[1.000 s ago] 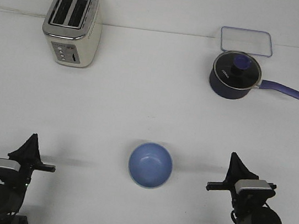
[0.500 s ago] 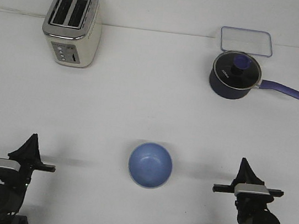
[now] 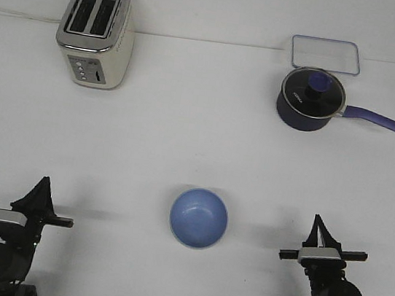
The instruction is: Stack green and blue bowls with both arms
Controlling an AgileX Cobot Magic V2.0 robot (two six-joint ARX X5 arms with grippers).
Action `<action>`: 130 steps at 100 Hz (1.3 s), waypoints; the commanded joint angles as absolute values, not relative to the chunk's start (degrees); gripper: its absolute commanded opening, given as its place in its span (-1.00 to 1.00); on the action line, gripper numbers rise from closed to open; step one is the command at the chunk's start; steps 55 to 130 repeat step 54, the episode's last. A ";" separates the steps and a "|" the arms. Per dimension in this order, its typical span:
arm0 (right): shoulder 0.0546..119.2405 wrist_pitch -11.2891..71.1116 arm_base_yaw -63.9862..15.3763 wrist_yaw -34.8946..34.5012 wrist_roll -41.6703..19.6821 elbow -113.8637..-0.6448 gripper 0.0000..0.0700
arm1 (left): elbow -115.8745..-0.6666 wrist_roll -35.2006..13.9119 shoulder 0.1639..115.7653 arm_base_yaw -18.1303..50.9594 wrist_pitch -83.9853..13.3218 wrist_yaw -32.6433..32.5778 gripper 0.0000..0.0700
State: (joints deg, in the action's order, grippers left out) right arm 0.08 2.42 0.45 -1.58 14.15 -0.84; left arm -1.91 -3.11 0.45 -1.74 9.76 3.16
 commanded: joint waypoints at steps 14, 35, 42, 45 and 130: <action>0.05 -0.89 0.38 -1.52 14.76 -0.73 -1.00 | -0.80 -3.51 0.49 -1.80 10.33 3.11 -0.96; 0.05 -0.86 0.38 -1.52 14.76 -0.73 -1.00 | -0.80 -3.51 0.49 -1.80 10.33 3.11 -0.96; 0.05 -0.86 0.38 -1.52 14.76 -0.73 -1.00 | -0.80 -3.51 0.49 -1.80 10.33 3.11 -0.96; 0.05 -0.86 0.38 -1.52 14.76 -0.73 -1.00 | -0.80 -3.51 0.49 -1.80 10.33 3.11 -0.96; 0.05 -0.86 0.38 -1.52 14.76 -0.73 -1.00 | -0.80 -3.51 0.49 -1.80 10.33 3.11 -0.96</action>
